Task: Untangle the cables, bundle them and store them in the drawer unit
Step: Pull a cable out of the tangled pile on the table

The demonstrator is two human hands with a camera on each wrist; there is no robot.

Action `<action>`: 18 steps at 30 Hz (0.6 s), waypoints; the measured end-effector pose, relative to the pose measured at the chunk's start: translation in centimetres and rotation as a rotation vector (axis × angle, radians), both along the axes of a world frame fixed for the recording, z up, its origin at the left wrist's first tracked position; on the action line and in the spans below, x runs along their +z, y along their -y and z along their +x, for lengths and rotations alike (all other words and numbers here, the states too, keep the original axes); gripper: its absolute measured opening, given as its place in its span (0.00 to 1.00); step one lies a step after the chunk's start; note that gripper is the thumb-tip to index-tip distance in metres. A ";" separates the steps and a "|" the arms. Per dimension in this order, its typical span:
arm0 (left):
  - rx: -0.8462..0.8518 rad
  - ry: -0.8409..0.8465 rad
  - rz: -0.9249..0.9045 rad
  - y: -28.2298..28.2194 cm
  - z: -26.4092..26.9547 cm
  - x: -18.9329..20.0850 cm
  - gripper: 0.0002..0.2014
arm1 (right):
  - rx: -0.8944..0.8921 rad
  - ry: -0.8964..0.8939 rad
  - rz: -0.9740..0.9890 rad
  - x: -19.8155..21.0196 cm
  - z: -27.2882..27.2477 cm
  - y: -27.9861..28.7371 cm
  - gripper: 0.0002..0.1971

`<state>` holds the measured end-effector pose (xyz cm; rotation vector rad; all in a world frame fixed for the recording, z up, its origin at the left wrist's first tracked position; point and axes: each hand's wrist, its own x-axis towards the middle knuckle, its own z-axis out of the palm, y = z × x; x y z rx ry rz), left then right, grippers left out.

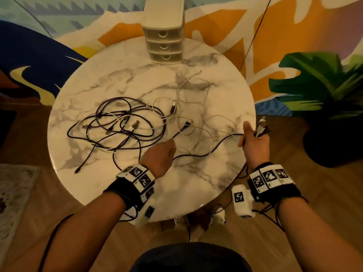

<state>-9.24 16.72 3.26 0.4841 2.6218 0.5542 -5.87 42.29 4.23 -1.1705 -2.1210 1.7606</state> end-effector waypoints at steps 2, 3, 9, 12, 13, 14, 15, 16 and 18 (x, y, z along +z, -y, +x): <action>0.103 -0.028 0.115 -1.9 -0.7 0.0 0.10 | 0.065 0.036 0.028 -1.6 0.9 -0.3 0.32; 0.137 -0.025 0.134 -2.9 -1.1 -0.2 0.10 | 0.082 0.055 0.017 -2.3 1.2 -0.6 0.33; 0.027 0.242 -0.166 -8.0 -2.5 -3.4 0.33 | 0.185 0.092 -0.089 -3.6 2.8 -2.6 0.33; 0.075 0.194 -0.176 -10.0 -3.4 -4.1 0.35 | 0.196 0.092 -0.116 -3.5 3.0 -3.5 0.33; 0.087 0.201 -0.180 -10.6 -3.7 -4.2 0.35 | 0.194 0.091 -0.128 -3.5 3.1 -3.9 0.32; 0.084 0.203 -0.193 -11.1 -4.0 -4.5 0.36 | 0.191 0.091 -0.141 -3.4 3.1 -4.1 0.32; 0.067 0.191 -0.212 -11.7 -4.3 -4.7 0.36 | 0.185 0.087 -0.159 -3.3 3.1 -4.5 0.32; 0.043 0.174 -0.230 -12.2 -4.5 -4.8 0.37 | 0.183 0.083 -0.179 -3.3 3.0 -4.6 0.32; -0.027 0.142 -0.268 -13.5 -4.9 -5.1 0.37 | 0.179 0.081 -0.215 -3.3 2.7 -5.2 0.32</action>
